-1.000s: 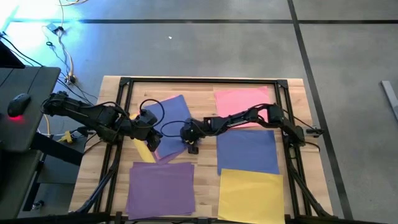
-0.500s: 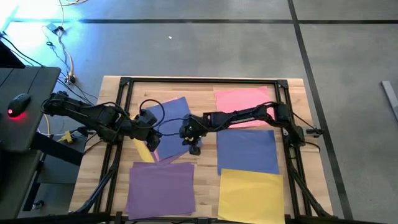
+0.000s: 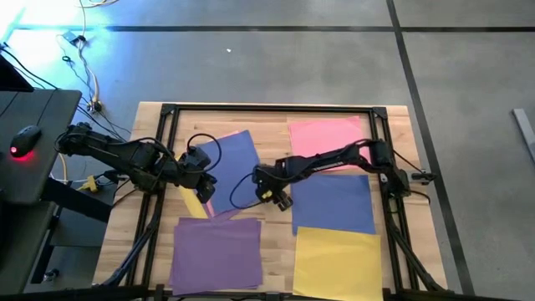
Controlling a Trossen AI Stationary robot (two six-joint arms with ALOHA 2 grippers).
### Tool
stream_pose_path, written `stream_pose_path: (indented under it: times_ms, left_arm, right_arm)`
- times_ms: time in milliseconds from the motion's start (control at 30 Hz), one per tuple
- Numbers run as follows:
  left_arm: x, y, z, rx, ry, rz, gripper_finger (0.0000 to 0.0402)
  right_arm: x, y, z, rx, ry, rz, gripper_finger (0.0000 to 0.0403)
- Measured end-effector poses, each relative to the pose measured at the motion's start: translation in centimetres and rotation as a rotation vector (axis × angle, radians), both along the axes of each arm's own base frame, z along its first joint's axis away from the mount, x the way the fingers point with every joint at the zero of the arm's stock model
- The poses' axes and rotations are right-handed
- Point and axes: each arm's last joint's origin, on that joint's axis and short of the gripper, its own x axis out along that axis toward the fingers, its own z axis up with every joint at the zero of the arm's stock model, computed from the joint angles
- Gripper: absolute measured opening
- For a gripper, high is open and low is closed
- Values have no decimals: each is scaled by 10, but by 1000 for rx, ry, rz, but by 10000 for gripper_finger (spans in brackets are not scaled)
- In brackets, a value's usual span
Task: Organize paper
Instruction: Stack the blue paper on the middle right of the table
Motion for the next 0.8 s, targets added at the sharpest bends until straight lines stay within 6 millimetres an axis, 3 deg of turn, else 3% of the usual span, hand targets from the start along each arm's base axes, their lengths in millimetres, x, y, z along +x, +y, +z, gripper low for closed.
stream_pose_path:
  times_ms: [100, 200, 300, 500, 600, 733, 800]
  left_arm:
    - [0, 0, 0, 1, -1, 1, 26]
    - [0, 0, 0, 0, -1, 1, 26]
    - [0, 0, 0, -7, -4, 13, 26]
    - [0, 0, 0, -13, -8, 24, 26]
    - [0, 0, 0, -13, -8, 25, 26]
    - [0, 0, 0, -14, -9, 24, 26]
    - [0, 0, 0, -17, -8, 22, 26]
  right_arm:
    - [-3, 1, -6, 0, -15, 0, 240]
    - [-8, 0, -14, 9, -15, -38, 227]
    - [-13, -3, -22, 42, 0, -84, 182]
    - [-21, -10, -32, 128, 27, -179, 52]
    - [-19, -10, -30, 142, 30, -227, 9]
    - [-9, -7, -13, 175, 41, -309, 1]
    - [-6, -5, -3, 280, 69, -297, 0]
